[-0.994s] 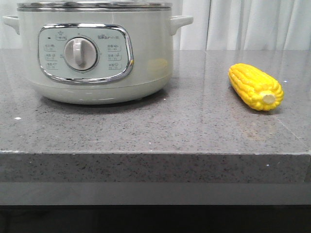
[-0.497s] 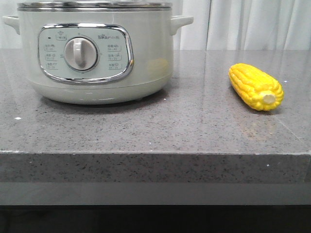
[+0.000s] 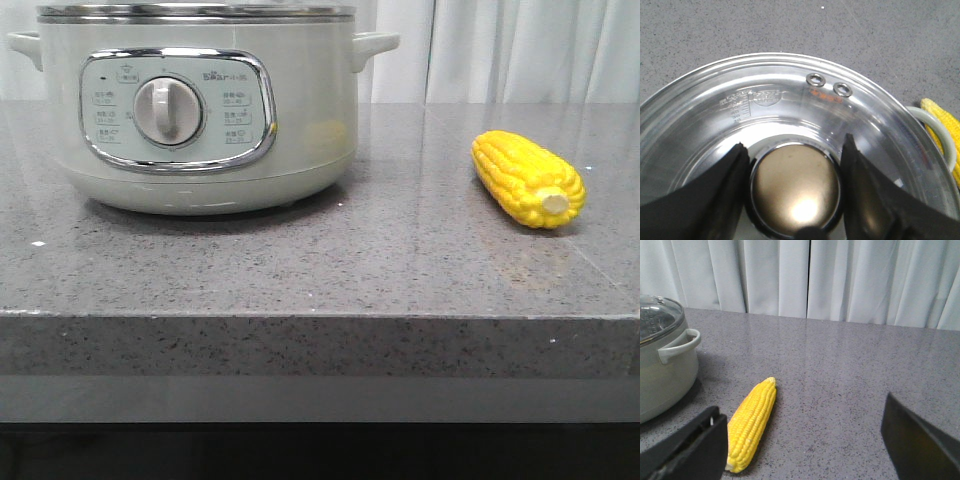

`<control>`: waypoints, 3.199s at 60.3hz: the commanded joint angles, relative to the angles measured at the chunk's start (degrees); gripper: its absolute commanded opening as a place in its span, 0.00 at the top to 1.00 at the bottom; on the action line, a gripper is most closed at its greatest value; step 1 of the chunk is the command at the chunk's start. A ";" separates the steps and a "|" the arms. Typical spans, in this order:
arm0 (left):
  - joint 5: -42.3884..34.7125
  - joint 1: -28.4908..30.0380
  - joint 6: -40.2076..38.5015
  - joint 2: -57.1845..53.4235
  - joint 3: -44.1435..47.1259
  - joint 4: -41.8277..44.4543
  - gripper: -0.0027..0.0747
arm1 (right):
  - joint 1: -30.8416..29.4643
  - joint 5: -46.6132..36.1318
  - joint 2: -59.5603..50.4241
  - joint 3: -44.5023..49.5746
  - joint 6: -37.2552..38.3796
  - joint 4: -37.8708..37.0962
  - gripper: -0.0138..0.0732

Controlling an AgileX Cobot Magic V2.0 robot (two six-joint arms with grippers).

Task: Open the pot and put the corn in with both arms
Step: 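Grasp the lid knob with the left gripper and lift the lid off, then grasp the yellow corn cob with the right gripper and lift it, then carry the corn over the open pot and release it inside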

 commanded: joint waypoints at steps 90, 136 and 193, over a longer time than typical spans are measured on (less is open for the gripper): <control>-11.89 -0.37 1.35 -64.24 52.27 -3.43 0.80 | 3.89 -9.80 35.77 -9.70 -0.08 4.58 0.11; -11.81 -0.37 1.35 -64.41 52.27 -3.43 0.80 | 10.26 -5.18 64.26 -27.91 -0.08 9.58 0.40; -11.81 -0.37 1.35 -64.41 52.27 -3.43 0.80 | 28.84 1.53 74.39 -67.65 -4.84 9.58 0.62</control>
